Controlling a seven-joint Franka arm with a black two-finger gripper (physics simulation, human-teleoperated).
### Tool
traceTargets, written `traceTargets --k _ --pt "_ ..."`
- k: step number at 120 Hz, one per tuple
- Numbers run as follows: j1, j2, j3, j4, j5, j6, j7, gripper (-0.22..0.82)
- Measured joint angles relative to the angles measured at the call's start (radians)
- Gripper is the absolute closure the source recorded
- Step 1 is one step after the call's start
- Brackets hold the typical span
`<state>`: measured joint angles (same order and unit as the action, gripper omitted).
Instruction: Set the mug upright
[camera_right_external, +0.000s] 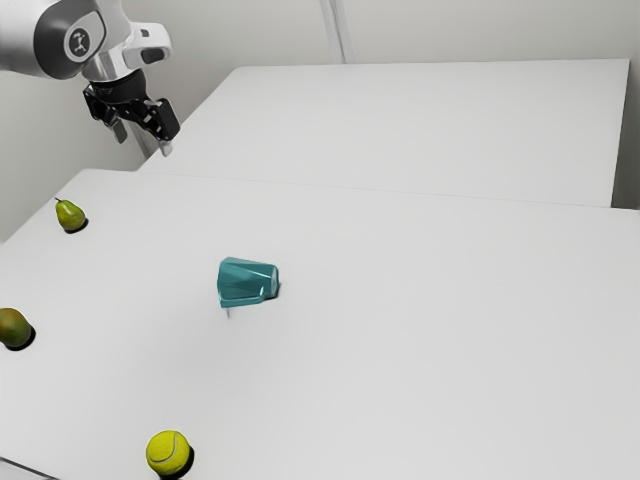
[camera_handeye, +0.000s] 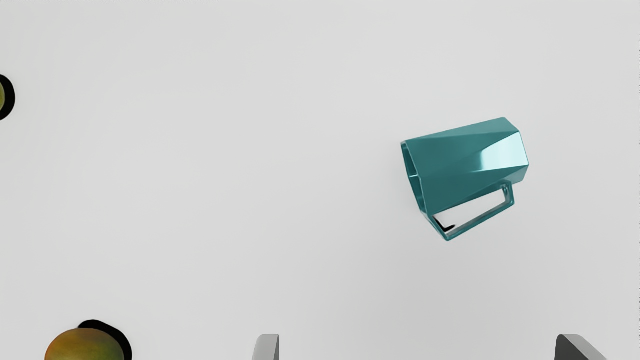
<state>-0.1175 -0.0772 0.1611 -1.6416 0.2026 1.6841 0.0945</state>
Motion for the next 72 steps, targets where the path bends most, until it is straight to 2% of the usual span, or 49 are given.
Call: traceTargets --k 48,72 --pt "0.017 0.011 0.007 0.000 -0.027 0.008 0.026 0.00" --pt "0.063 0.027 0.044 -0.044 -0.185 0.004 0.035 0.00"
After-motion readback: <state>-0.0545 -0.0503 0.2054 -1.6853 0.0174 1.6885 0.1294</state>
